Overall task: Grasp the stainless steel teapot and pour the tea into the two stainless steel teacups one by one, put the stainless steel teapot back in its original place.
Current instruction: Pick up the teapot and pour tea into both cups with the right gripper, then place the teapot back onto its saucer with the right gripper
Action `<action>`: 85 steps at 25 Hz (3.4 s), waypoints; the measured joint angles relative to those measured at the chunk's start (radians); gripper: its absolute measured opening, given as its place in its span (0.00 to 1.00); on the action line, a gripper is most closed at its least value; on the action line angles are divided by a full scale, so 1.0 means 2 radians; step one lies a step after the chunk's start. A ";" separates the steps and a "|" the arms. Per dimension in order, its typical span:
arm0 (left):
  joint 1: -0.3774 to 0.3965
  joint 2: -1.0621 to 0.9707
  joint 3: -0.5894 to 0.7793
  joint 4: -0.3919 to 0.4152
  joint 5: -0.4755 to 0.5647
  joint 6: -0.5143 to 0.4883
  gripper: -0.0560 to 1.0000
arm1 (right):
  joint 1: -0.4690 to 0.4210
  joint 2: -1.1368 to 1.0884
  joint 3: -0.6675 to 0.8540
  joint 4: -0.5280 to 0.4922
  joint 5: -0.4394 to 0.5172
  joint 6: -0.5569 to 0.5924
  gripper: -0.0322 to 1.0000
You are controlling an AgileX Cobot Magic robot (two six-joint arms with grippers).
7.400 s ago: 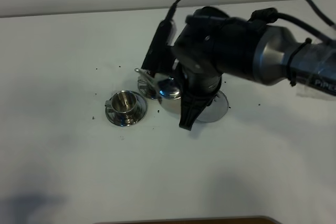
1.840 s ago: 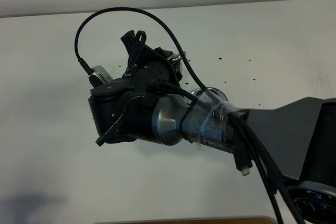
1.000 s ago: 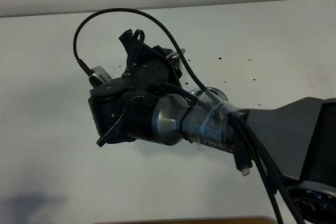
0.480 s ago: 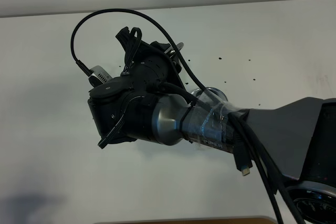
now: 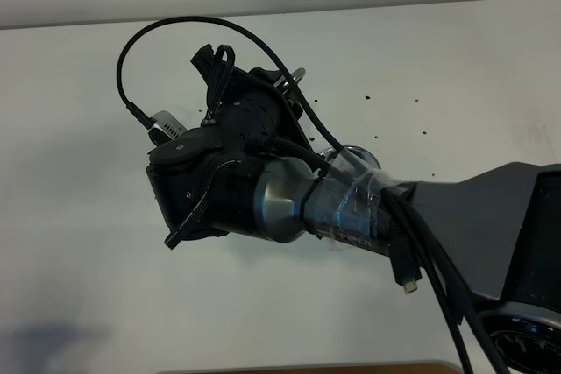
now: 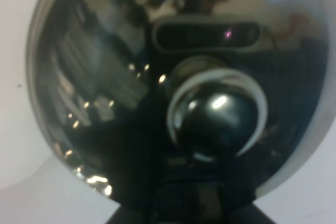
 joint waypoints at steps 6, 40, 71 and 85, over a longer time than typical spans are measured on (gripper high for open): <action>0.000 0.000 0.000 0.000 0.000 0.000 0.45 | 0.000 0.000 0.000 -0.006 0.000 -0.003 0.22; 0.000 0.000 0.000 0.000 0.000 0.000 0.45 | 0.000 0.000 0.000 -0.005 0.000 -0.007 0.22; 0.000 0.000 0.000 0.000 0.000 0.000 0.45 | -0.042 -0.078 0.000 0.360 0.002 0.252 0.22; 0.000 0.000 0.000 0.000 0.000 0.000 0.45 | -0.085 -0.081 0.061 0.466 -0.065 0.264 0.22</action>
